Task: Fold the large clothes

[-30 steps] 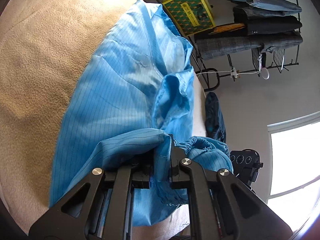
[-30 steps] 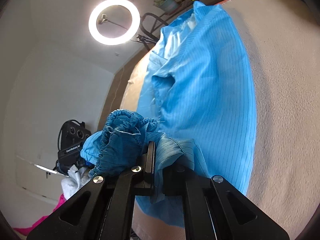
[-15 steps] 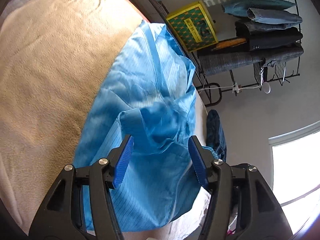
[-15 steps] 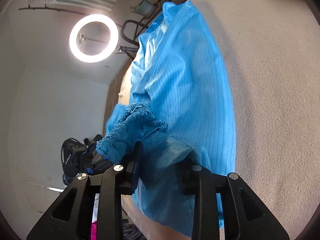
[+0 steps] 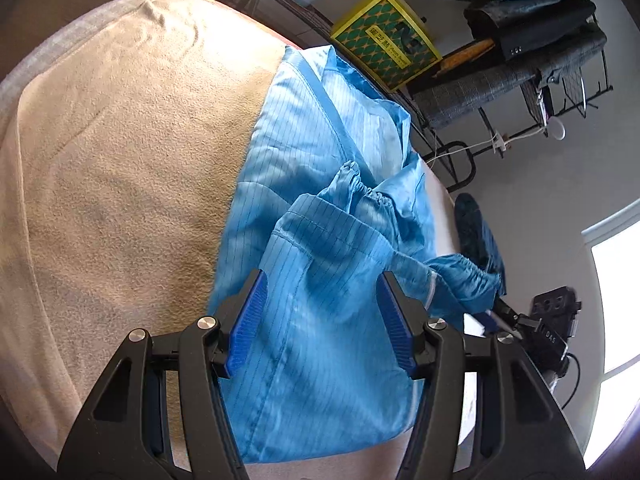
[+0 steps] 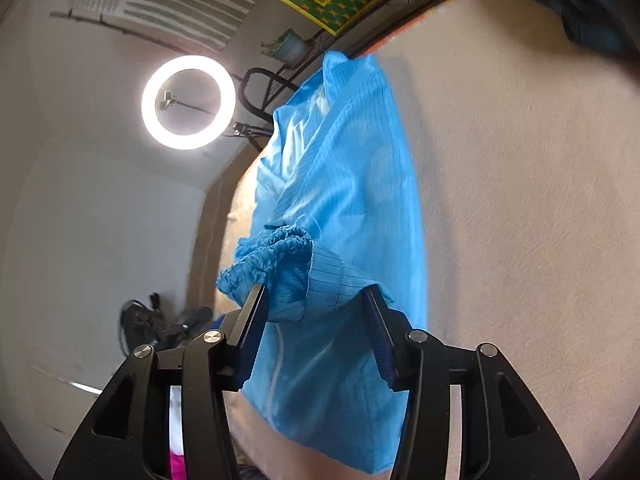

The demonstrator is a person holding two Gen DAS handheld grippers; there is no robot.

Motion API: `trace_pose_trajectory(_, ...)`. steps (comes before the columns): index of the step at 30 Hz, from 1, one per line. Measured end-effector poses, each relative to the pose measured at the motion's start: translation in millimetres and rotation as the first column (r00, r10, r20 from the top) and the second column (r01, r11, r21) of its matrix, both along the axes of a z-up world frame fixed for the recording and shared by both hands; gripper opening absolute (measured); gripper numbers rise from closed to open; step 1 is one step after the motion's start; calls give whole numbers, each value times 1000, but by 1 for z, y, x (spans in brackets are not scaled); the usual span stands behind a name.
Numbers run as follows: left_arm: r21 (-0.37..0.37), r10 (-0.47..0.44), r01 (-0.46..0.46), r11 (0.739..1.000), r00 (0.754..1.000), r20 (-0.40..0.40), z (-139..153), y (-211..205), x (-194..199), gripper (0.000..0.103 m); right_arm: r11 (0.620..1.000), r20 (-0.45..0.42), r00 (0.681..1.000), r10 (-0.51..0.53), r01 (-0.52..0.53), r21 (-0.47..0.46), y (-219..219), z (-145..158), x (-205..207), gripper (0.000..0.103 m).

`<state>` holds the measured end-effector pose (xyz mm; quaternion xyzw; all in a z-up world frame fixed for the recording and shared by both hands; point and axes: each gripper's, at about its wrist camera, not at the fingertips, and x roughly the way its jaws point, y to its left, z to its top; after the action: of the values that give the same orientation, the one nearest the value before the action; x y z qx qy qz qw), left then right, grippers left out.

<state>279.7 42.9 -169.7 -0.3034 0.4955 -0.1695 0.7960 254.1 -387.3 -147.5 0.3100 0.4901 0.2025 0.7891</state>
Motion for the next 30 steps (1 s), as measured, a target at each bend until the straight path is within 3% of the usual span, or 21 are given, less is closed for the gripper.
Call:
trace_pose_trajectory(2, 26, -14, 14, 1000, 1000, 0, -3, -2, 1, 57, 993, 46, 999, -9, 15, -119, 2, 11, -2, 49)
trace_pose_trajectory(9, 106, -58, 58, 993, 998, -3, -17, -21, 12, 57, 982, 41, 998, 56, -48, -184, 4, 1, 3, 49)
trace_pose_trajectory(13, 111, -72, 71, 991, 997, 5, -21, -26, 17, 55, 968, 24, 996, 89, -81, -237, 20, -12, 14, 49)
trace_pose_trajectory(14, 108, -76, 75, 991, 997, 9, -22, -26, 18, 51, 965, 25, 995, 101, -91, -248, 24, -13, 14, 45)
trace_pose_trajectory(15, 109, -79, 78, 991, 997, 7, -23, -27, 19, 33, 961, 29, 994, 110, -99, -259, 29, -14, 16, 37)
trace_pose_trajectory(16, 111, -83, 82, 990, 997, -2, -26, -26, 21, 9, 953, 32, 992, 125, -111, -280, 35, -15, 18, 31)
trace_pose_trajectory(17, 117, -76, 76, 990, 997, -11, -27, -25, 22, 5, 946, 34, 990, 139, -122, -299, 40, -16, 18, 14)
trace_pose_trajectory(20, 146, -15, 12, 989, 1000, 20, -23, -15, 15, 5, 951, 65, 985, 161, -137, -279, 48, -14, 19, 8)
trace_pose_trajectory(23, 201, -22, 12, 979, 999, 48, -21, -15, 13, 5, 935, 76, 985, 155, -122, -332, 55, -14, 25, 7)
trace_pose_trajectory(25, 194, -12, 7, 981, 1000, 26, -22, -11, 14, 17, 920, 42, 991, 128, -103, -379, 56, -23, 29, 6)
trace_pose_trajectory(30, 224, -22, 2, 975, 996, 85, -3, -10, 8, 19, 900, 45, 990, 131, -99, -424, 55, -17, 26, 9)
